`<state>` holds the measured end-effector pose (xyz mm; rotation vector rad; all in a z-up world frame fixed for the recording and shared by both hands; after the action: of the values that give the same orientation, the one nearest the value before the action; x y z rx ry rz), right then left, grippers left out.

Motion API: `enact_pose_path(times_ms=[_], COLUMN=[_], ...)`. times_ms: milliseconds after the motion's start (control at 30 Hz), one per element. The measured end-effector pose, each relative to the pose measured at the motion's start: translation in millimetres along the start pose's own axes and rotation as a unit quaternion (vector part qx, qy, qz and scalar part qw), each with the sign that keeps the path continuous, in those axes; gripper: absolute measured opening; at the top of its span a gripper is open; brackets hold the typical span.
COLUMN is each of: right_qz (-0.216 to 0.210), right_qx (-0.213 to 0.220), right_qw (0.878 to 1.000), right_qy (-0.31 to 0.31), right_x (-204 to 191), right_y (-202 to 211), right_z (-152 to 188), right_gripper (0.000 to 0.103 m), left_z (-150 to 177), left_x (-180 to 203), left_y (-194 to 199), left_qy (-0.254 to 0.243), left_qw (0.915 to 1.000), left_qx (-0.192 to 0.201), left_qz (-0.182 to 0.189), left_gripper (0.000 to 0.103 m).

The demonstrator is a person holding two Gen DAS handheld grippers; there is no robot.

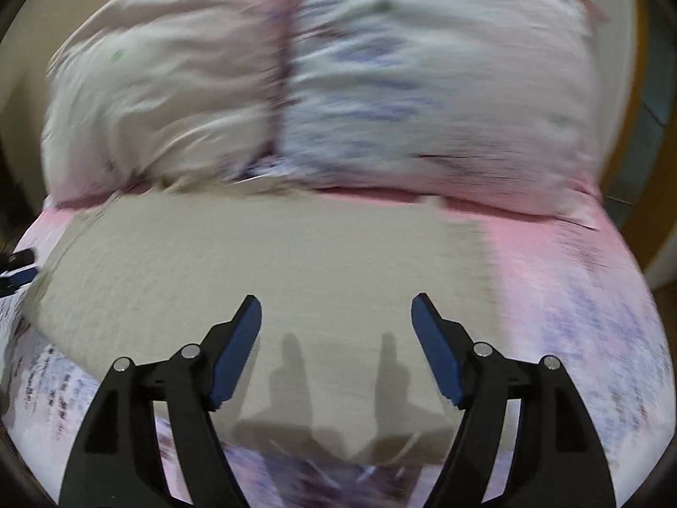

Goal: Fold small clothes

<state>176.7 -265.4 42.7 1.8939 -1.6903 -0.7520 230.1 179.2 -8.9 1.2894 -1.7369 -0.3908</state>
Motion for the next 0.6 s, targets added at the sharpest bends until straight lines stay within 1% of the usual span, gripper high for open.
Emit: enact_pose_path(times_ms=[67,167,267,300,400,500,533,600], right_qz=[-0.009,-0.013,-0.018,-0.016,-0.007,0.002,0.002,0.0], right_qx=[-0.01,-0.02,-0.036,-0.039,-0.039,-0.037,-0.038,-0.039], right_qw=[1.0,0.999,0.999,0.999,0.999,0.999,0.999,0.999], right_qy=[0.014,0.029,0.026,0.025,0.028,0.034,0.034,0.031], right_x=[-21.0,-41.6,-51.0,-53.0,-54.9,-57.9,-58.3,-55.9], right_y=[-16.4,-34.4,-48.5,-53.0,-58.4,-61.7,-62.7,-62.0], right_z=[-4.9,-7.7,-6.9,-6.1,-1.5,0.8,1.2,2.0], right_gripper=[0.073,0.073,0.074,0.077,0.082,0.084,0.084,0.085], left_z=[-1.4,-2.0,-4.0,-4.2,-4.4,-3.0,-2.8,-2.7], left_x=[0.6,8.5,13.0,14.1,18.4,23.1,24.1,25.7], left_y=[-9.4,-16.2,-20.1,-21.1,-23.8,-27.6,-28.5,-30.3], left_qy=[0.006,-0.005,-0.012,-0.016,-0.023,-0.027,-0.027,-0.026], left_qw=[0.9999,0.9998,0.9998,0.9998,0.9997,0.9996,0.9995,0.9995], left_qx=[-0.012,-0.014,-0.014,-0.013,-0.01,-0.009,-0.007,-0.007], left_qz=[0.008,0.013,0.011,0.008,0.003,-0.007,-0.012,-0.017], left_gripper=[0.074,0.075,0.076,0.076,0.075,0.063,0.057,0.049])
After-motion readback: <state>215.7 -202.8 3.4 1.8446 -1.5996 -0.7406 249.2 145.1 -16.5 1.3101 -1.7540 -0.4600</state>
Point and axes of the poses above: each gripper's, at about its wrist camera, not at the fingertips, and y roughly against the way its jaws point, x to its right, z to its underside, the point moved 3 cm from there along -y, roughly the way its jaws point, and after that the axes turned 6 degrees about -z, right-handed, at the moved point
